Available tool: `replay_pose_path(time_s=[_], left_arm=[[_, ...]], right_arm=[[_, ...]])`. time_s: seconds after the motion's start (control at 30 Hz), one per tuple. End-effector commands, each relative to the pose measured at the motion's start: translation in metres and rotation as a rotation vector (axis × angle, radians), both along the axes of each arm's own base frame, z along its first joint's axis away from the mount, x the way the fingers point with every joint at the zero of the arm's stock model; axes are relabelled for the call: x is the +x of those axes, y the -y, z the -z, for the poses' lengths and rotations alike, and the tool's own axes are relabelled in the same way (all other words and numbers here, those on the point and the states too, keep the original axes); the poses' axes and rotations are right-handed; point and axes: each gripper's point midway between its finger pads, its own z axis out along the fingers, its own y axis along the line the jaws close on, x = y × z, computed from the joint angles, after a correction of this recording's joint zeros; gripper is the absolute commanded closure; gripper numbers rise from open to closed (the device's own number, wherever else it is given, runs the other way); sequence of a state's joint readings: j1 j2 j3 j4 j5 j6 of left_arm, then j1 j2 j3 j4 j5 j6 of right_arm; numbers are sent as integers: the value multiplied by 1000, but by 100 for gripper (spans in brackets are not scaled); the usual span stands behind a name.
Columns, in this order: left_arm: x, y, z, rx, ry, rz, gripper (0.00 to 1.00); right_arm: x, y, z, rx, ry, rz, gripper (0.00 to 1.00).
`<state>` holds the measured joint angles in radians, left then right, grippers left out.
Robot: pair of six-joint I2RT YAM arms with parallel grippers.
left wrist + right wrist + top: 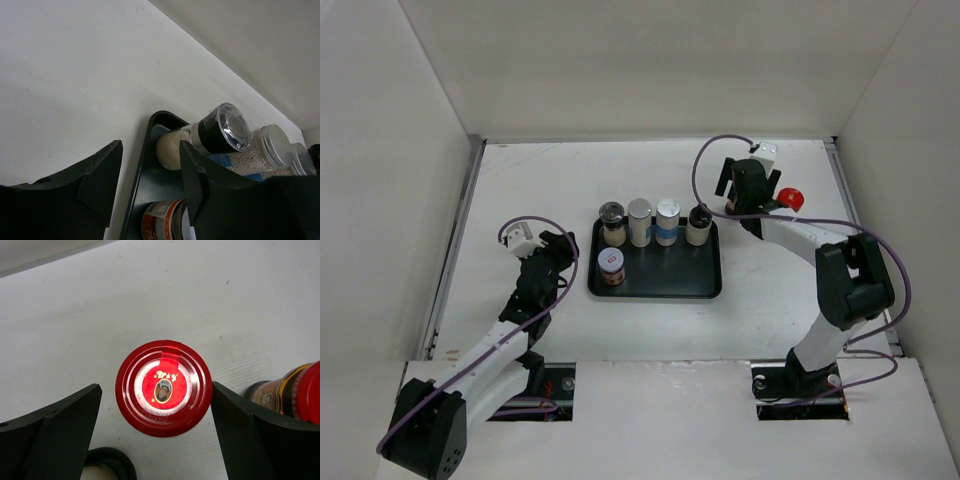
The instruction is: Organize the condiment bottles
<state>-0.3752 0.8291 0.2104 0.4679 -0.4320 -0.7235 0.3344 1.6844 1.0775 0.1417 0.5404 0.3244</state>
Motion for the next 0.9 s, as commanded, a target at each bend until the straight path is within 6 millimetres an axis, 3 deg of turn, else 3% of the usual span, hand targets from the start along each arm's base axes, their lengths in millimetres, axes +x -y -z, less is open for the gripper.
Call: replay_pose_path(time_s=[0.0,0.13,0.2,0.27,0.4,0.57,0.67,0.73,0.87], left_arm=[[3,4,-7,-21,32,11,53],[3,3,-9,-20,36,5,53],[3,2,-8,-20,35,5,53],[3,2,-9,-21,39,5,53],[3,1,-6,-18,29,3,53],[2,1,-10,-22,42,2,53],[2,1,-12,-27,52,6,53],[1,1,-13,-28,56,3,53],[1,1,-12,-29,55,6,52]], right_arm=[[22,-4,-9,36,46,-22,8],[25,1,-4,39,46,-3,21],[26,2,-6,41,52,6,37],[24,4,-16,45,74,13,45],[4,12,-72,40,211,49,49],[-42,1,-138,4,350,31,50],[-71,-17,-168,27,416,-29,51],[-94,-40,-184,42,448,-106,51],[-133,-90,-197,69,476,-279,52]])
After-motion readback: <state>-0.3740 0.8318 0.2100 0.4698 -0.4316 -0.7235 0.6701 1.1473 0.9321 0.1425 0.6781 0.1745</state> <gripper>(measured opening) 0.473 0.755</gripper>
